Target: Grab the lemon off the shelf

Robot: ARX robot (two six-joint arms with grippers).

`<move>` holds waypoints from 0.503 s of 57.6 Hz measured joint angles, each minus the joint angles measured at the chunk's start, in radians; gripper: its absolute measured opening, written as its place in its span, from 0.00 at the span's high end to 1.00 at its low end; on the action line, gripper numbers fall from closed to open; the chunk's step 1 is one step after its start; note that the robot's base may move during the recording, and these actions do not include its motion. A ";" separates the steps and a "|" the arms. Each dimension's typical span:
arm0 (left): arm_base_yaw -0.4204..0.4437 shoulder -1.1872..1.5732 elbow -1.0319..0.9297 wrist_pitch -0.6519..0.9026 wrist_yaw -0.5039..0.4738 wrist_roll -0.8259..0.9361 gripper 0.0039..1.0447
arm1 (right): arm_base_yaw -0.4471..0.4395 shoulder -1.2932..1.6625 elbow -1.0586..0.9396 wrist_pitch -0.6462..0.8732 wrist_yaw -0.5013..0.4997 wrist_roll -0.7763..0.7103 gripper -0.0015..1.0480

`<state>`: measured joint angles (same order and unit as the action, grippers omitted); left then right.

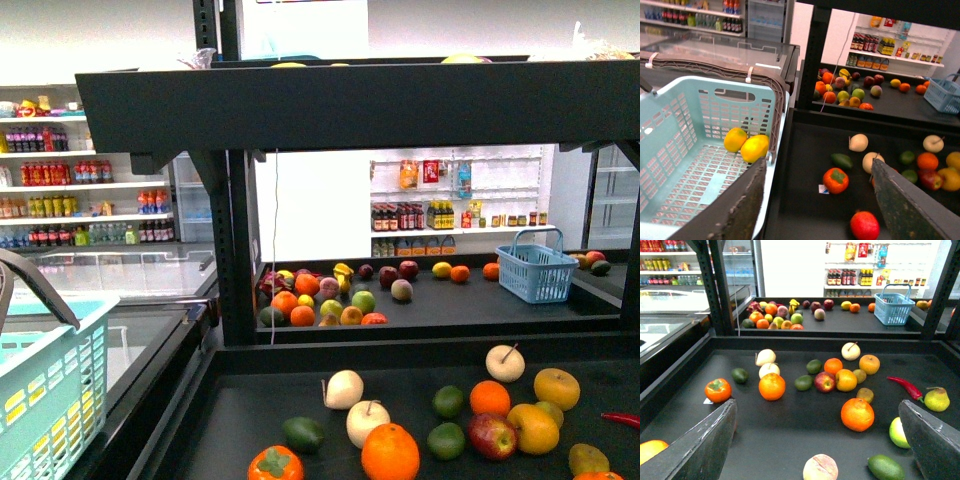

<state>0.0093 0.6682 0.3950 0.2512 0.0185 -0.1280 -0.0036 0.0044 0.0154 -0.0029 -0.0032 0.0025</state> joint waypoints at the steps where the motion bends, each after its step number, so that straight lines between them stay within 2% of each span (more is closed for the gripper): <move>1: -0.005 -0.042 -0.029 -0.009 -0.001 0.021 0.41 | 0.000 0.000 0.000 0.000 -0.001 0.000 0.07; 6: -0.006 -0.174 -0.132 -0.023 -0.019 0.079 0.58 | 0.000 0.000 0.000 0.000 0.000 0.000 0.07; 18: -0.007 -0.257 -0.224 -0.018 -0.019 0.110 0.97 | 0.000 0.000 0.000 0.000 0.000 0.000 0.07; 29: -0.007 -0.333 -0.286 -0.023 -0.019 0.114 0.98 | 0.000 0.000 0.000 0.000 0.000 0.000 0.07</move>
<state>0.0025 0.3347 0.1089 0.2279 -0.0002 -0.0135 -0.0036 0.0044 0.0154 -0.0029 -0.0036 0.0025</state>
